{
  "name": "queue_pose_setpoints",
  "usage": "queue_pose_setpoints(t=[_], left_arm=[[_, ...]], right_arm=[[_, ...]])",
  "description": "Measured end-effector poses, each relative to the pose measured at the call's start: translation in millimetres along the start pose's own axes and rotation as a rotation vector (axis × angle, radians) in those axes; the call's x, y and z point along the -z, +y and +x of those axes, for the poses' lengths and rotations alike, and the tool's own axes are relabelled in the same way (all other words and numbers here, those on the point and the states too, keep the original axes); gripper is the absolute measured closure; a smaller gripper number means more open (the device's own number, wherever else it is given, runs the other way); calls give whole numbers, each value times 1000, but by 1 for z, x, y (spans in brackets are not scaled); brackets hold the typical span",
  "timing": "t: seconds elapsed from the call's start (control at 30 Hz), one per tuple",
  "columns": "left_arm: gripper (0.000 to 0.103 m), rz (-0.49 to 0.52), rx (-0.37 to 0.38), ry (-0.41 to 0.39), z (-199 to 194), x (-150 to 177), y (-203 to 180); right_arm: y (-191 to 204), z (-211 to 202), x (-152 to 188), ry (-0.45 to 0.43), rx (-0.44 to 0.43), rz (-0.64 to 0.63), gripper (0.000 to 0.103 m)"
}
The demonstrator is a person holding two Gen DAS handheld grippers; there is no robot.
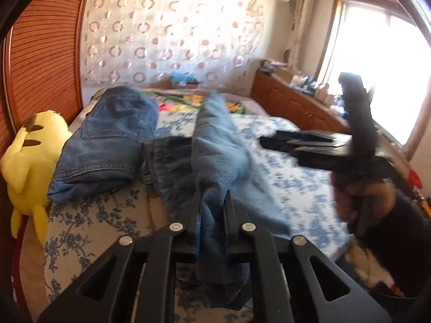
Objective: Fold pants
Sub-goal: 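Fold the lifted jeans leg over onto the jeans with the right gripper, then open the right gripper and smooth the folded jeans with both grippers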
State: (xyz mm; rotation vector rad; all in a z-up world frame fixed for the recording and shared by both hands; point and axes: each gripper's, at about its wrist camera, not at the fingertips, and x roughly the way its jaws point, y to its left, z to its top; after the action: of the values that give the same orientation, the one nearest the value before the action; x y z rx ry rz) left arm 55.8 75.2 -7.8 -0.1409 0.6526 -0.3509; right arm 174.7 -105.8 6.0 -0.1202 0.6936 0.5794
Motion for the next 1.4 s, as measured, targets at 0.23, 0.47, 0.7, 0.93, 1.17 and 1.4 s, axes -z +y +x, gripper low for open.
queue_pose_setpoints(t=[0.23, 0.47, 0.7, 0.93, 1.17, 1.4], left_arm=[[98, 34, 39, -47, -32, 3, -27], [99, -54, -28, -23, -44, 37, 6], [99, -144, -83, 48, -28, 74, 42], [96, -148, -106, 68, -20, 80, 47], [71, -142, -153, 45, -34, 69, 50], [39, -95, -165, -13, -40, 45, 44]], right_arm=[[0, 4, 0, -2, -1, 7, 43], [9, 13, -10, -19, -31, -2, 43], [33, 43, -21, 7, -127, -55, 54], [47, 75, -20, 73, -128, -98, 55], [47, 84, -13, 111, -104, -114, 53], [51, 35, -7, 49, -157, -102, 53]])
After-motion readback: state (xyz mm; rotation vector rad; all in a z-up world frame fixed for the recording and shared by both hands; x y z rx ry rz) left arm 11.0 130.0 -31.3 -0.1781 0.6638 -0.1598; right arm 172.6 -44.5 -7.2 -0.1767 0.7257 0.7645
